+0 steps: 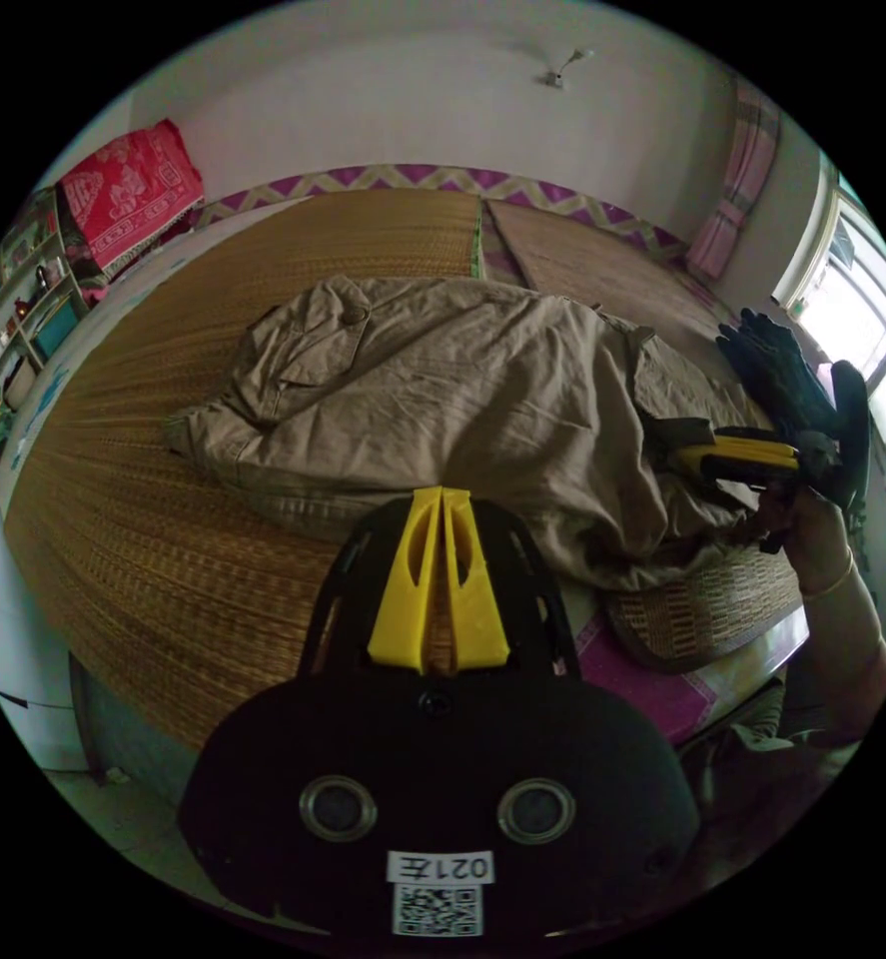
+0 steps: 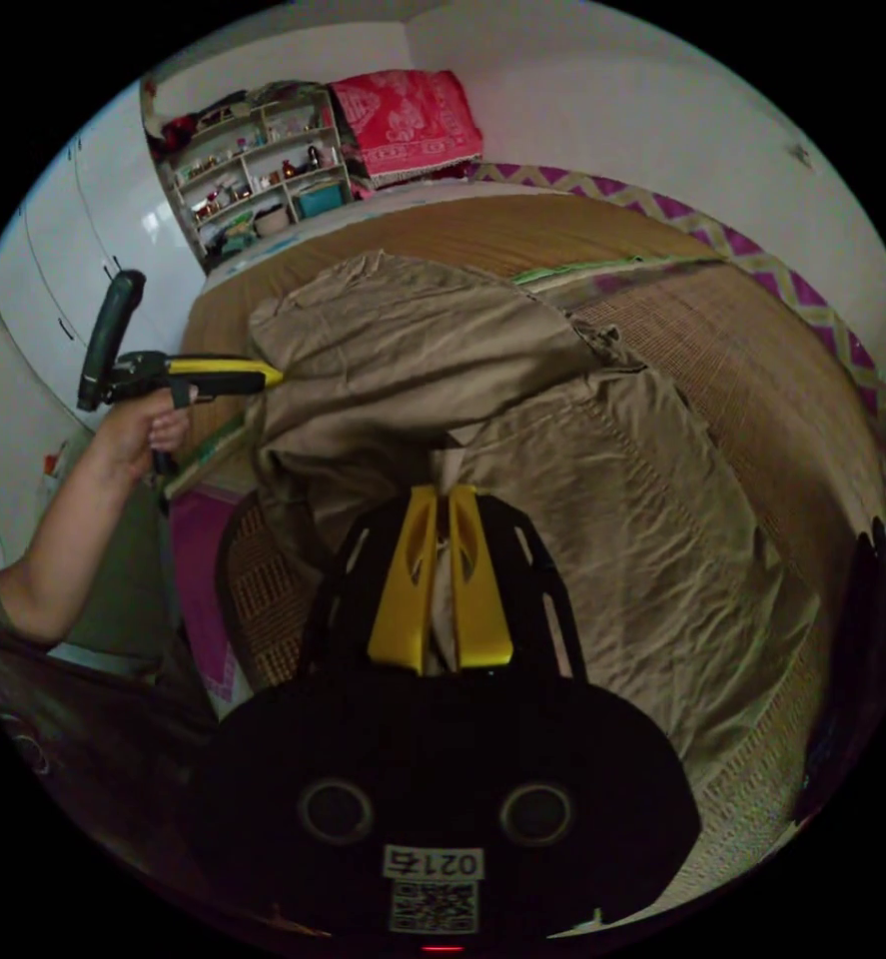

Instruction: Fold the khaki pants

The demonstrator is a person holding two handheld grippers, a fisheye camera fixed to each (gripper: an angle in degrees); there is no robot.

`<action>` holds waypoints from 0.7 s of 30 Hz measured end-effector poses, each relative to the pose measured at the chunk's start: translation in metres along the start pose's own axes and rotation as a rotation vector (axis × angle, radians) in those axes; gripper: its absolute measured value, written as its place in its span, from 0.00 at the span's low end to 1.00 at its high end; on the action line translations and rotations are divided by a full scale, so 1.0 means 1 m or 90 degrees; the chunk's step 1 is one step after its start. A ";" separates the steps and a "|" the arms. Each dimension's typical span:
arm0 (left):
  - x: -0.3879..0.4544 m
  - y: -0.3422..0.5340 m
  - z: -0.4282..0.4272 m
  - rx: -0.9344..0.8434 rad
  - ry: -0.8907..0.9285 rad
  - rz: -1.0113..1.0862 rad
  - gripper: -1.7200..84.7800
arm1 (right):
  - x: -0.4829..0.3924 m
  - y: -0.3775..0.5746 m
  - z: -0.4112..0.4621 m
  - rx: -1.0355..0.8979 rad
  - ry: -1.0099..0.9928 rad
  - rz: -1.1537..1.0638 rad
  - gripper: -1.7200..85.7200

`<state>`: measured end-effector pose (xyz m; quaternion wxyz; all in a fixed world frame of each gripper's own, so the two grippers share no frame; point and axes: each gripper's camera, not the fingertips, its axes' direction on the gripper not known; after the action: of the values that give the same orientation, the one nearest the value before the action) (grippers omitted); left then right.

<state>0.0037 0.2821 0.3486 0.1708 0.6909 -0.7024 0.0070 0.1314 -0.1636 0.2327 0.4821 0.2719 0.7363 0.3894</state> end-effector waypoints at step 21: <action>-0.033 -0.005 0.009 -0.001 0.083 -0.045 0.01 | 0.255 0.290 -0.289 0.441 -0.097 0.414 0.02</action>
<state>0.0058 0.3117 0.3307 0.2169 0.7135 -0.6647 0.0454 -0.2268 0.1035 0.4148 0.2687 0.6607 0.6619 0.2305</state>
